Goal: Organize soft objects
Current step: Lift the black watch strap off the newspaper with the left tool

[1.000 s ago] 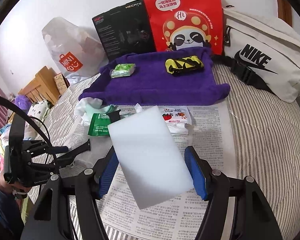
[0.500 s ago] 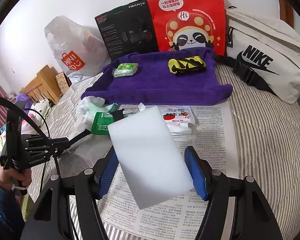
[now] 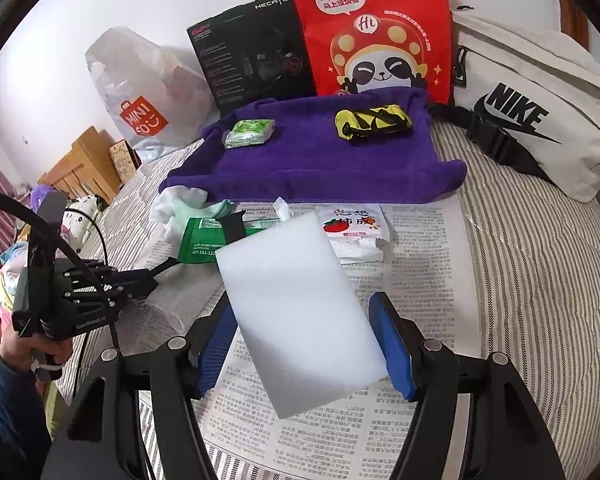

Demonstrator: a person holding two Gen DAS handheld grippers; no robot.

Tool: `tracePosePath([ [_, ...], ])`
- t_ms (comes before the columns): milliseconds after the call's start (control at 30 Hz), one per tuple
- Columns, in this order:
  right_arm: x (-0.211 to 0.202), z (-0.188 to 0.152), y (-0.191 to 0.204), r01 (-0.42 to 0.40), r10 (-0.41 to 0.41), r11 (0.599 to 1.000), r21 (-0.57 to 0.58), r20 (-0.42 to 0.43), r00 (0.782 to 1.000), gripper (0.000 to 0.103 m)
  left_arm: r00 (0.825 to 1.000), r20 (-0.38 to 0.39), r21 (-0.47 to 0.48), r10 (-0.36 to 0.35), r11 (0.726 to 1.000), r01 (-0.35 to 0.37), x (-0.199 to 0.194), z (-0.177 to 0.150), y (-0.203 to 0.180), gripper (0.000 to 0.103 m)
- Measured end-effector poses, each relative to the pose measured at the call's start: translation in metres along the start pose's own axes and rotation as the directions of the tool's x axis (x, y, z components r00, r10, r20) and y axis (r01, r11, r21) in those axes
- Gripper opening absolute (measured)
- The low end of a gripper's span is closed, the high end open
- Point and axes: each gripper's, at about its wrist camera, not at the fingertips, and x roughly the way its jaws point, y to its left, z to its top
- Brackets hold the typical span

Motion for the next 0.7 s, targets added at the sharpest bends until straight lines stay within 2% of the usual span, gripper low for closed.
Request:
tracePosePath([
  [367, -0.002, -0.002, -0.004, -0.002, 0.002, 1.000, 0.001, 0.009, 1.000, 0.064, 0.999, 0.049, -0.101, -0.015, 0.995, 0.020, -0.026, -0.013, 0.017, 0.007],
  [700, 0.002, -0.001, -0.007, -0.004, 0.004, 1.000, 0.011, -0.003, 1.000, 0.064, 0.999, 0.011, -0.082, -0.047, 0.995, 0.048, -0.010, -0.010, 0.017, 0.009],
])
